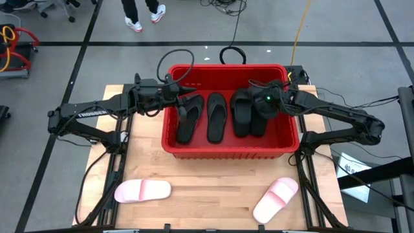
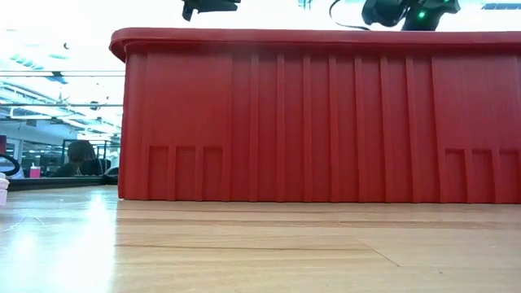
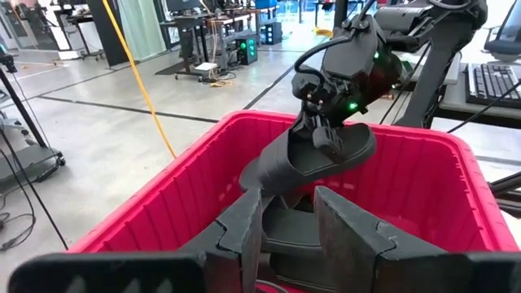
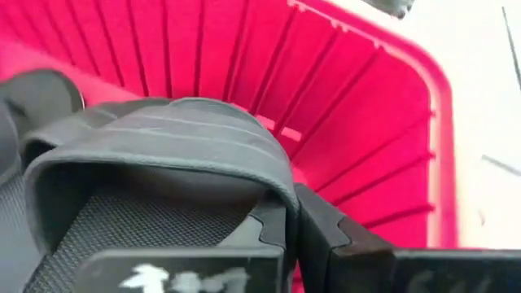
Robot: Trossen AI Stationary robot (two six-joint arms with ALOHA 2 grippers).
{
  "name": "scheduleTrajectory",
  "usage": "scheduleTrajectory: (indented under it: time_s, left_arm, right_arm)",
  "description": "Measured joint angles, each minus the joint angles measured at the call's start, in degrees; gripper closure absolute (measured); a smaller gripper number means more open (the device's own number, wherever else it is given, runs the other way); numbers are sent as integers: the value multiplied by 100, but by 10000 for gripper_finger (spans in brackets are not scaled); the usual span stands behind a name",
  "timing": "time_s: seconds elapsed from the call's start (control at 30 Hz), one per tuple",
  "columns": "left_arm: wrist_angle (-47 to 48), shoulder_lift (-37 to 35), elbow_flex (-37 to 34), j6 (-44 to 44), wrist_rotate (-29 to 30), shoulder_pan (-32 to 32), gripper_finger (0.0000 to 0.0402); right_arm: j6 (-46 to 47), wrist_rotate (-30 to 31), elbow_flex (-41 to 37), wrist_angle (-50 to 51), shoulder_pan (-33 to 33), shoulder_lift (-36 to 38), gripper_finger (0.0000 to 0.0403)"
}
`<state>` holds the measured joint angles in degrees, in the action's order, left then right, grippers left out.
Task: Pick and place slides into bin
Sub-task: Put the black slide into the red bin
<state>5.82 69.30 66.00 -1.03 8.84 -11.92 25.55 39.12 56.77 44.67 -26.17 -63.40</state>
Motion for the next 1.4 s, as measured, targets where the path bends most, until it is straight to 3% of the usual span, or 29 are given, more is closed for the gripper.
scheduleTrajectory:
  time_s: [0.13, 0.3, 0.4, 0.57, 0.9, 1.4]
  left_arm:
    - [2, 1, 0, -17, -2, 0, 284]
    - [3, 2, 0, -19, -149, 0, 284]
    - [4, 1, 0, -19, -154, -2, 284]
    - [4, 2, 0, -16, -153, 0, 284]
    - [4, 2, 0, 1, -153, -2, 284]
    - [5, 1, 0, -11, -151, -2, 284]
  right_arm:
    - [-803, 62, 0, 19, 0, 46, 403]
    - [-1708, 579, -4, -3, 2, 53, 403]
    - [-2349, 888, -4, -291, 2, 50, 402]
    - [-3418, 885, -4, -828, 34, 71, 401]
    - [-3506, 927, -12, -785, 220, 70, 400]
    - [-3413, 1759, -723, -1310, 605, 70, 400]
